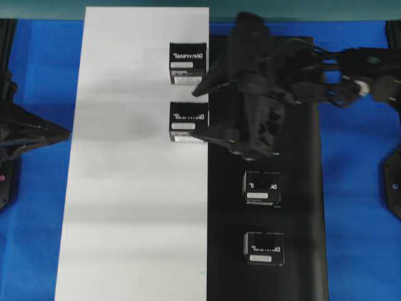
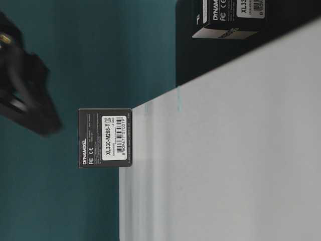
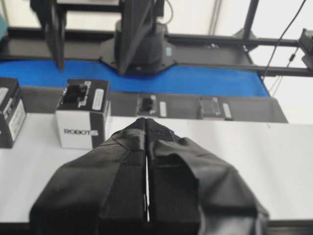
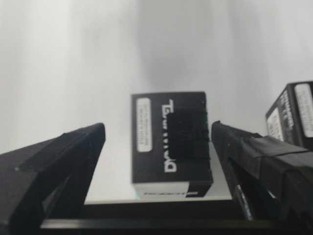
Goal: Place the box from the black base onto the white base.
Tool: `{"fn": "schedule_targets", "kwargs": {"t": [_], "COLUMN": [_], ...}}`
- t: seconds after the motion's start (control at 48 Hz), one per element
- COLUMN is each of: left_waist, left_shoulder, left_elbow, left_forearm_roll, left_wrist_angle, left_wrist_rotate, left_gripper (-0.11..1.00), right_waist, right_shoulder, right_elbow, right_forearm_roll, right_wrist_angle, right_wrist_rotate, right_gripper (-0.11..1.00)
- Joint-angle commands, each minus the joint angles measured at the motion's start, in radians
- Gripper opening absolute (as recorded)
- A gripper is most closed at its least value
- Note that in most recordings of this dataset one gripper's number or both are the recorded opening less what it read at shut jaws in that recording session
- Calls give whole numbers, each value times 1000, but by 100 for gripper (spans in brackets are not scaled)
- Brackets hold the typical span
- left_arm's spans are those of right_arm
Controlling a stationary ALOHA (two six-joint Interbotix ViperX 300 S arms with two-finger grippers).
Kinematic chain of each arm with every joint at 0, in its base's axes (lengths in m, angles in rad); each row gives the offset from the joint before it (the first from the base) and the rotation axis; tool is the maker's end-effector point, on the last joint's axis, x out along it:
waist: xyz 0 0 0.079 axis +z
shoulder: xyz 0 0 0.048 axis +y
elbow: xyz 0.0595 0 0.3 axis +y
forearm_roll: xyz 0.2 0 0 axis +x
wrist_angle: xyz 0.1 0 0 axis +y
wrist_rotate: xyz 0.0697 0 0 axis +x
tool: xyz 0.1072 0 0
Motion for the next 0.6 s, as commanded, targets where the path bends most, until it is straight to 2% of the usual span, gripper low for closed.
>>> {"fn": "schedule_targets", "kwargs": {"t": [0.0,0.396,0.583], "left_waist": [0,-5,-12], "left_shoulder": [3,8,12], "left_elbow": [-25,-26,-26], "left_forearm_roll": [2,3,2], "left_wrist_angle": [-2,8,8], "left_wrist_rotate": [2,2,2], "left_gripper": [-5,-5,-5], "right_waist": [9,15,18], "right_shoulder": [-66,-336,-454], "right_elbow": [12,258,333], "right_forearm_roll": [2,-2,-3], "right_wrist_angle": [-5,-61,-55], "right_wrist_rotate": [-3,-9,-23], "right_gripper": [99,98,98]}}
